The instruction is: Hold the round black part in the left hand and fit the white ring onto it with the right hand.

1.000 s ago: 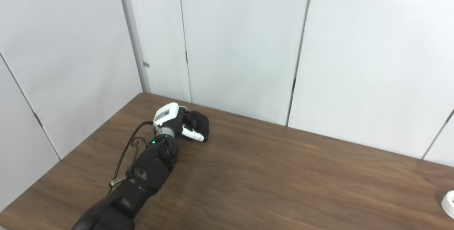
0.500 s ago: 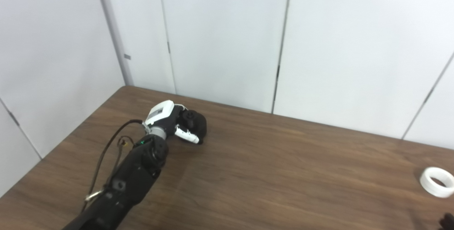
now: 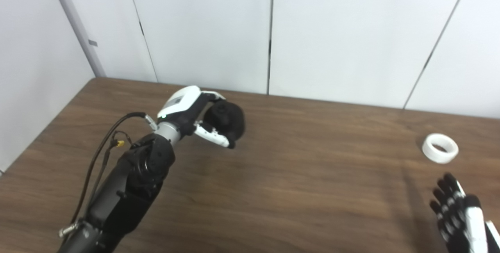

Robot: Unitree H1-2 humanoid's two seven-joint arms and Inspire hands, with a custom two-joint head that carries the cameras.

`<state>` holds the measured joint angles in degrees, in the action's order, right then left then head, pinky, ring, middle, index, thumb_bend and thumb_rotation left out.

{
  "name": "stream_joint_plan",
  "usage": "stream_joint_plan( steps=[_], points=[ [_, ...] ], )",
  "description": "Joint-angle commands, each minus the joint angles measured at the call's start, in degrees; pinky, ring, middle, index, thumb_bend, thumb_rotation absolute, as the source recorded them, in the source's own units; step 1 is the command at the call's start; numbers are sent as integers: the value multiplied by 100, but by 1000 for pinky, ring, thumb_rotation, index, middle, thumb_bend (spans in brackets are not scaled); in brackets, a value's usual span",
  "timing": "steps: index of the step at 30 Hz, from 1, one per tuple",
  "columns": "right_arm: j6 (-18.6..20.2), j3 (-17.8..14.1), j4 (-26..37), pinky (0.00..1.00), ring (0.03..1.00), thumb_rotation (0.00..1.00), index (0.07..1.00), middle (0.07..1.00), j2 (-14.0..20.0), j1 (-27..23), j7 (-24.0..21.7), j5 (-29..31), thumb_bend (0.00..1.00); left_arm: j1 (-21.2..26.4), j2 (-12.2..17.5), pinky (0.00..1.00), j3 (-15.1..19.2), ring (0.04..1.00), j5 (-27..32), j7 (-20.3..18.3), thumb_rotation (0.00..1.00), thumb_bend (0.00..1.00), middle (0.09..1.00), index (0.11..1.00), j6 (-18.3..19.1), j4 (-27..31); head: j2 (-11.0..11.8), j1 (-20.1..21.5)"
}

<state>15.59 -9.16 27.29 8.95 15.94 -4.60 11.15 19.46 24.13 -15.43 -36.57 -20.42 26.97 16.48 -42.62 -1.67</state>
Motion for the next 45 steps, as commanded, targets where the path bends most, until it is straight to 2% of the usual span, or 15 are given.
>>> stream_joint_plan(
  steps=[1,4,9,18,24,30,40,45],
  points=[
    [-103,32,208,1000,998,1000,992,992,-39,-125,53,-77,563,38,6,1000,-11,927,-89,-37,54,524,792,483,-47,388,-28,25],
    [-60,75,260,1000,981,1000,976,976,-100,-144,122,-105,551,-136,-90,1000,-100,922,-72,-186,53,524,789,482,-103,655,-134,170],
    [-10,154,274,994,976,1000,968,974,-163,-191,188,-77,546,-328,-88,1000,-469,901,-355,-432,56,524,779,481,-382,1020,-282,436],
    [56,299,326,939,976,1000,972,981,-282,-265,338,53,518,-778,-401,1000,-958,878,-791,-668,55,524,766,481,-742,1448,-460,766],
    [190,416,387,942,970,1000,954,965,-309,-308,512,-77,541,-1091,-600,1000,-1133,874,-851,-722,55,524,767,481,-1062,1476,-522,853],
    [207,537,404,960,975,1000,948,960,-263,-337,605,-166,544,-1383,-732,994,-1383,868,-1236,-774,56,525,769,480,-1372,1421,-587,926],
    [283,583,461,993,982,1000,951,962,-226,-350,609,-160,550,-1744,-884,998,-1447,874,-1436,-784,56,525,777,480,-1814,1146,-683,1067],
    [365,581,480,999,985,1000,948,960,-243,-363,647,-155,572,-1817,-844,1000,-1454,883,-1487,-835,59,525,781,481,-1972,1007,-683,1067]
  ],
)
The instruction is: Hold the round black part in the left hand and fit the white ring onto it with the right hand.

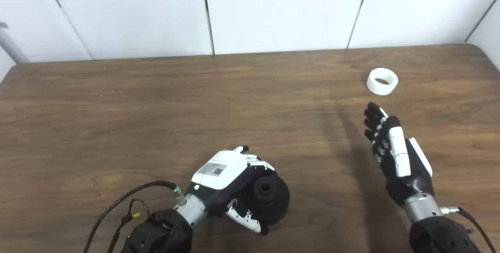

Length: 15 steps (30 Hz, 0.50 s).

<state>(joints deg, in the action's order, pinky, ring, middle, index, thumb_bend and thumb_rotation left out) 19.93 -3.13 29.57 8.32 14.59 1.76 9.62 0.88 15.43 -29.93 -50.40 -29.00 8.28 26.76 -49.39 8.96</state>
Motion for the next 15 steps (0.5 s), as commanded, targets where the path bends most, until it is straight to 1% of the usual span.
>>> stream_joint_plan(
  steps=[1,8,9,12,14,15],
  points=[
    [-68,-19,251,1000,986,1000,946,960,-177,-229,15,-1,575,35,28,1000,1,888,-116,3,60,525,785,481,-121,-26,-6,3],
    [-255,3,153,982,977,1000,950,961,-163,-209,-11,17,566,-43,12,992,-26,886,-287,21,59,525,786,481,-202,-116,71,18],
    [-273,5,135,981,976,1000,950,961,-166,-205,-11,14,567,-63,7,988,-23,882,-289,53,59,525,783,480,-226,-142,135,67],
    [-255,21,118,993,972,1000,949,961,-174,-193,7,-30,564,-108,11,979,-2,876,-279,103,57,525,777,480,-307,-186,173,97],
    [-275,38,76,999,976,1000,951,963,-176,-194,-1,-39,564,-122,23,973,11,874,-293,155,57,525,777,480,-358,-236,306,208],
    [-291,43,57,1000,976,1000,952,963,-176,-194,-6,-38,562,-126,26,971,15,874,-300,174,57,525,776,480,-373,-256,306,208]
  ],
)
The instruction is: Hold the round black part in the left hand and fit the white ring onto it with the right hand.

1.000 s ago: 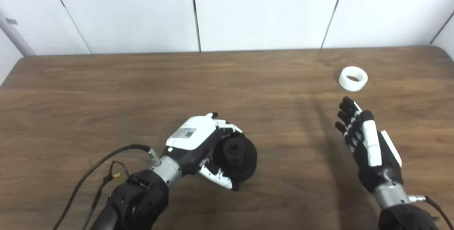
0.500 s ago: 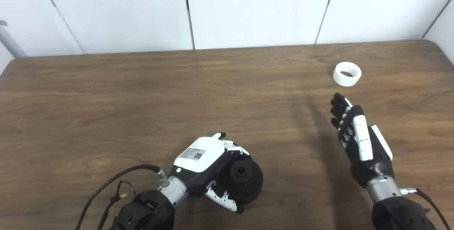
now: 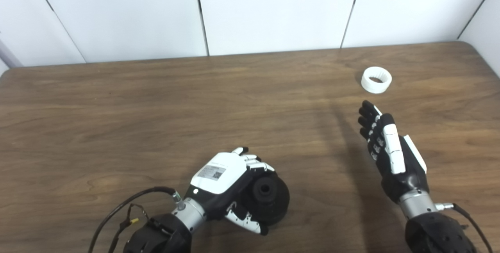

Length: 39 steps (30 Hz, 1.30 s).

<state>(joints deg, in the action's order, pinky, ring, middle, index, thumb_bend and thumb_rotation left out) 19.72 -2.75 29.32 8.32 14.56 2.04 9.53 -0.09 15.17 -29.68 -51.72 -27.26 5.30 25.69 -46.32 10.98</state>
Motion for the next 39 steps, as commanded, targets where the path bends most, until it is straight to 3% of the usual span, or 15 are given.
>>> stream_joint_plan(
  steps=[1,8,18,25,39],
  points=[
    [-328,29,54,1000,976,1000,952,964,-174,-182,-41,-64,561,-43,63,970,-4,874,-170,38,57,525,775,480,-108,-179,111,110],
    [-652,227,-138,1000,971,1000,951,950,-262,-9,6,-357,581,-204,180,952,54,863,-210,261,56,525,767,480,-358,-314,747,595],
    [-881,403,-390,1000,960,1000,924,932,-367,106,159,-718,595,-322,246,941,127,850,-174,490,53,524,760,481,-574,-445,1294,901],
    [-1026,447,-551,1000,961,1000,921,930,-385,124,215,-755,618,-325,227,935,122,851,-258,546,54,524,761,481,-628,-574,1577,941],
    [-1328,513,-783,1000,990,1000,920,932,-344,139,231,-800,588,-292,216,939,122,850,-210,597,54,525,758,481,-645,-705,1799,1080]
  ],
)
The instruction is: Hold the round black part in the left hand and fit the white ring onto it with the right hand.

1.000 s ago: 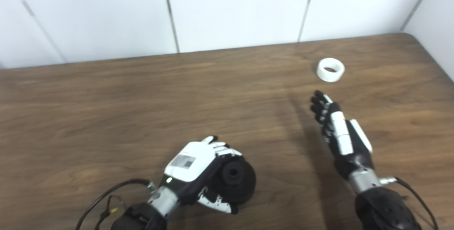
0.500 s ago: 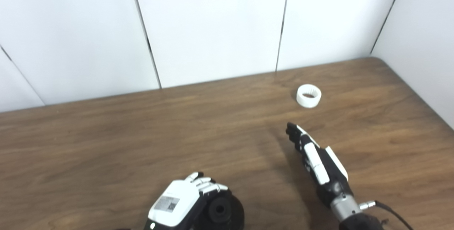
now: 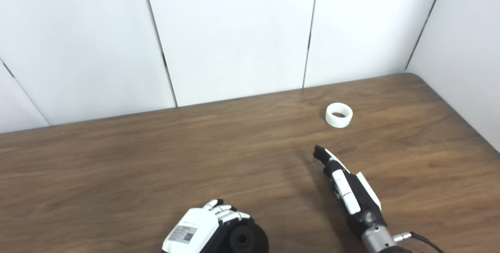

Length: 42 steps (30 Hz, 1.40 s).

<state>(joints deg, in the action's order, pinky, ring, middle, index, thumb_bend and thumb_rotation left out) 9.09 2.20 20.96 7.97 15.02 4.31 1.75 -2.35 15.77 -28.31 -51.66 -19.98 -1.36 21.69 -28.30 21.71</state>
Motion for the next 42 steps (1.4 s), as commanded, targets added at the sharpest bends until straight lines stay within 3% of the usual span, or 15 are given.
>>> stream_joint_plan(
  steps=[1,7,9,10,12,15,18,24,29,34,42],
  points=[
    [-283,14,43,1000,989,1000,919,932,-314,93,7,-9,589,-67,156,939,-14,850,-212,-112,54,525,758,481,9,-312,14,35],
    [-353,-3,94,1000,974,1000,908,927,-333,115,16,51,547,-92,125,950,-32,854,-286,-180,55,525,761,481,80,-274,-11,8],
    [-374,-13,177,997,980,847,905,944,-293,103,-29,123,588,-110,122,954,-39,855,-294,-162,54,525,759,481,72,-271,-12,1],
    [-357,-35,287,995,981,816,904,948,-249,68,-68,196,597,-117,124,955,-44,855,-299,-140,54,525,759,481,57,-282,-19,3],
    [-291,-83,505,954,977,641,915,954,-181,-4,-94,281,614,-131,127,954,-43,852,-284,-113,54,525,756,481,39,-291,-24,13],
    [80,-187,945,956,978,454,914,946,-10,-238,-25,-88,645,-135,140,953,-42,849,-295,-77,54,525,753,480,15,-319,-28,57],
    [399,-328,1198,908,928,408,884,910,228,-562,-3,-740,725,-128,154,947,-50,847,-322,-44,55,525,751,480,7,-348,-29,102],
    [1337,-803,1454,840,886,273,854,885,905,-1401,-353,-1142,818,-130,173,934,-54,841,-328,64,55,525,746,480,-57,-401,-31,175],
    [1733,-748,1298,842,914,295,867,918,1733,-1936,-793,-1865,878,-142,171,944,-41,845,-311,2,55,524,749,480,-33,-386,-42,225],
    [1781,-737,1001,890,947,287,874,947,2282,-2427,-1683,-2746,924,-144,166,945,-49,849,-363,-20,55,524,750,481,-21,-354,-62,267],
    [1781,-674,173,909,981,267,862,969,2526,-3172,-2908,-3800,987,-146,164,946,-57,848,-391,18,55,524,748,480,-46,-377,-85,277]
  ],
)
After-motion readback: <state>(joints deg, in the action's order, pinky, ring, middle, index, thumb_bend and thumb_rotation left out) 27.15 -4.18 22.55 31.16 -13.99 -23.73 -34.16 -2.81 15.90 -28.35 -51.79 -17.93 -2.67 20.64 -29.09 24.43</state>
